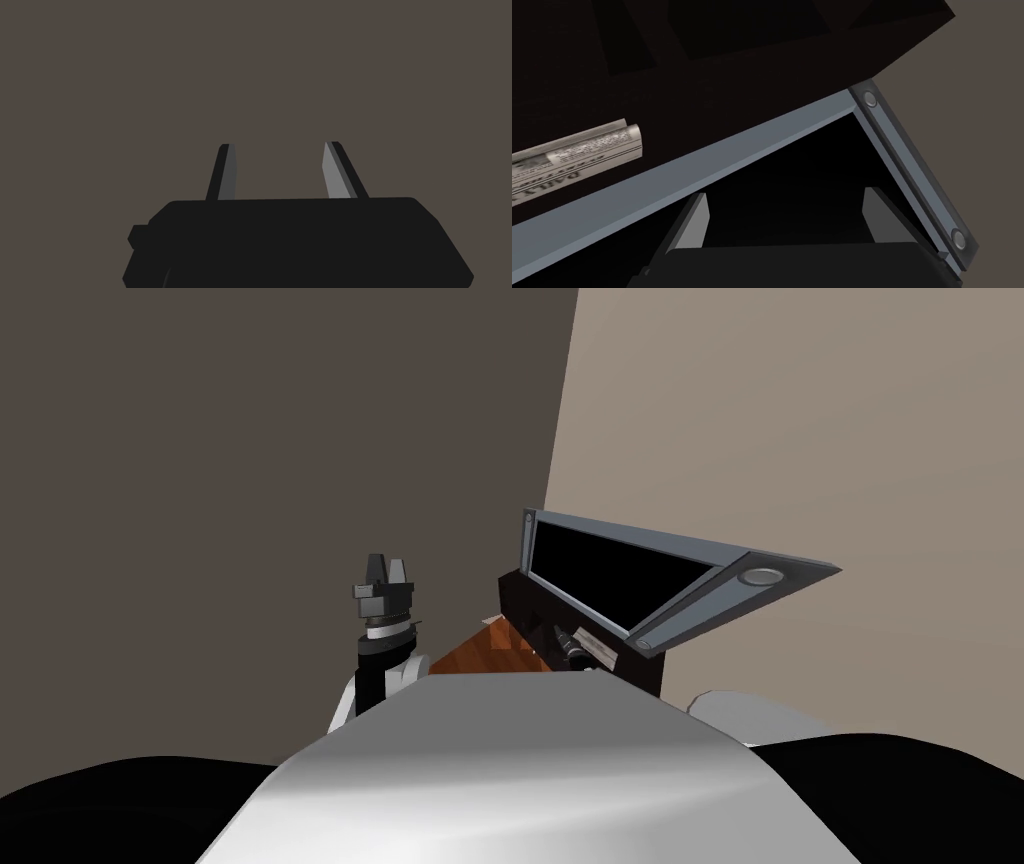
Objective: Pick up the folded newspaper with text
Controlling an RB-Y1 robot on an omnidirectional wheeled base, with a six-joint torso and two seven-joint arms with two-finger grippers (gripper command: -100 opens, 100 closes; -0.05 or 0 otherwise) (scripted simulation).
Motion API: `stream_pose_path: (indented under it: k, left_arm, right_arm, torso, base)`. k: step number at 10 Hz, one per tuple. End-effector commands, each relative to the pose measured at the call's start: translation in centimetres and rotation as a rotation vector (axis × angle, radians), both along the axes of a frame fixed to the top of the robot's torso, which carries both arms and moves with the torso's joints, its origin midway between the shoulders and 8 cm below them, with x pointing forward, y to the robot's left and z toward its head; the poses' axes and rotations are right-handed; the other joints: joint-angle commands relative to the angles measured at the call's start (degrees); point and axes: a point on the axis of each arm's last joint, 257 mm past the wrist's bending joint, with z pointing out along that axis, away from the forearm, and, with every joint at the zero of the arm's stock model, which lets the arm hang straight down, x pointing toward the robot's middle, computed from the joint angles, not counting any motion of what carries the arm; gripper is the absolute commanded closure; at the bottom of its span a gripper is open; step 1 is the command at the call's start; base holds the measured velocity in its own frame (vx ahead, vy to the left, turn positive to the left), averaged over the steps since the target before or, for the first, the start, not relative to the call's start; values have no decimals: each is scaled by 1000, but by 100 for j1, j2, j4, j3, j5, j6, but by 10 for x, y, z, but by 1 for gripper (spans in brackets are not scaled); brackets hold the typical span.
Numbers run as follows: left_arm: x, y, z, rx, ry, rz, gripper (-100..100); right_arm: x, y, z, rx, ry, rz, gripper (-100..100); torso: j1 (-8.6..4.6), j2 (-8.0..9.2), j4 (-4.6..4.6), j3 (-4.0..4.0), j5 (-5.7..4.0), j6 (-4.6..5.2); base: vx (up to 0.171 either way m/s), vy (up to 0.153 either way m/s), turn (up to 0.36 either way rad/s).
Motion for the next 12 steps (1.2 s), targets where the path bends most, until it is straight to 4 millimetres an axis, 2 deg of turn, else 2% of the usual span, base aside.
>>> stream_pose_path:
  k: [1,2,3,5,6,7,8,10,11,12]
  left_arm:
    - [0,0,0,0,0,0,0]
    - [0,0,0,0,0,0,0]
    - [0,0,0,0,0,0,0]
    - [0,0,0,0,0,0,0]
    - [0,0,0,0,0,0,0]
    - [0,0,0,0,0,0,0]
    - [0,0,0,0,0,0,0]
    - [0,0,0,0,0,0,0]
    - [0,0,0,0,0,0,0]
    - [0,0,0,0,0,0,0]
  right_arm:
    - [-10,-6,-23,-71,70,-1,-100]
    - [-16,-14,-33,-97,102,-14,-100]
    - [-27,-16,-52,-146,157,-6,-100]
    - [-33,-25,-57,-179,184,-22,-100]
    - [-47,-32,-77,-251,248,-12,-100]
    - [-50,-37,-79,-261,262,-26,-100]
    - [-63,-41,-95,-324,316,-10,-100]
    - [-68,-48,-97,-344,337,-29,-100]
    - [-84,-55,-112,-419,396,-14,-100]
    - [-87,-60,-112,-429,408,-30,-100]
  torso:
    - [0,0,0,0,0,0]
    - [0,0,0,0,0,-2]
    - [0,0,0,0,0,1]
    - [1,1,0,0,0,1]
    - [3,2,0,1,1,3]
    - [2,0,0,0,1,-2]
    - [1,1,0,0,1,3]
    - [0,1,0,0,1,2]
    - [2,2,0,1,1,3]
    - [2,1,0,1,1,0]
  base:
    - [2,-8,201]
    - [2,-12,81]
    - [3,-8,136]
    - [1,-4,49]
    - [2,-2,177]
    - [4,-9,96]
    - [3,-10,145]
    - [1,-8,42]
    - [2,-4,168]
    - [3,-11,101]
